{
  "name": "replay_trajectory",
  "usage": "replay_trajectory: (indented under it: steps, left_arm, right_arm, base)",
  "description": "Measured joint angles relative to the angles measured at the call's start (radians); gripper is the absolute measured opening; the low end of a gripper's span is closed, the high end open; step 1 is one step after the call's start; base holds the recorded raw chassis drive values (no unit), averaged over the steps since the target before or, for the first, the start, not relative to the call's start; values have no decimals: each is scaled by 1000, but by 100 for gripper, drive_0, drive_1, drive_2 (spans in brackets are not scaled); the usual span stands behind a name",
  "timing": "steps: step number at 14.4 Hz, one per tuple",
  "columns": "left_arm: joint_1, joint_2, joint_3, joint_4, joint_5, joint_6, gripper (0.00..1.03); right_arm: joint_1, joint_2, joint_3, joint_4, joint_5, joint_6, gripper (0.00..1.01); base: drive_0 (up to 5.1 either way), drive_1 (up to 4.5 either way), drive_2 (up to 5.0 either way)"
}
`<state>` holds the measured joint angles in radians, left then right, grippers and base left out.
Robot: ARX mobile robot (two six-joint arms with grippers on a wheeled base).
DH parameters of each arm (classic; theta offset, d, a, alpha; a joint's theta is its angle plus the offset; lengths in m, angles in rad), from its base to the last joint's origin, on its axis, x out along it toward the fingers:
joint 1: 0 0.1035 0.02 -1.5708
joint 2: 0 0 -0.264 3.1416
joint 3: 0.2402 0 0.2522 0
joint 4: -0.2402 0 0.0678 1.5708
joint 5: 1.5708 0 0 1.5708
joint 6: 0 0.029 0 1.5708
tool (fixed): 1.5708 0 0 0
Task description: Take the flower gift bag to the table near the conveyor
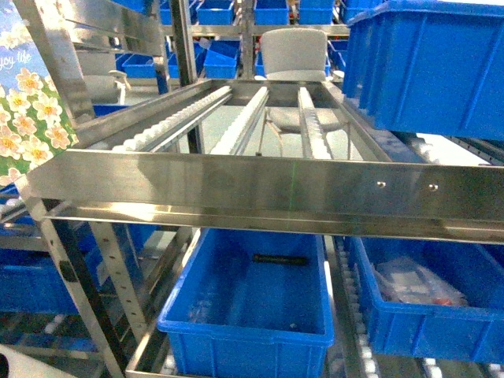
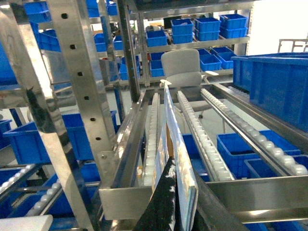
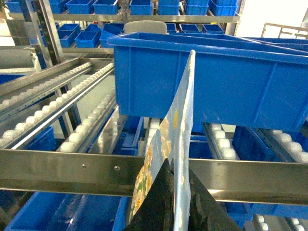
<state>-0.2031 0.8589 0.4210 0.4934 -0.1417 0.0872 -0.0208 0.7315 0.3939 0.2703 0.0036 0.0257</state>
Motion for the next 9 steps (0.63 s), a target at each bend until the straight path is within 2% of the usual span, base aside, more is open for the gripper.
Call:
replay_trajectory:
  steps: [9]
  left_arm:
    - [0,0,0,1,-2,0,2]
  right_arm:
    - [0,0,0,2,0,0,3]
  base:
    - [-496,245,245]
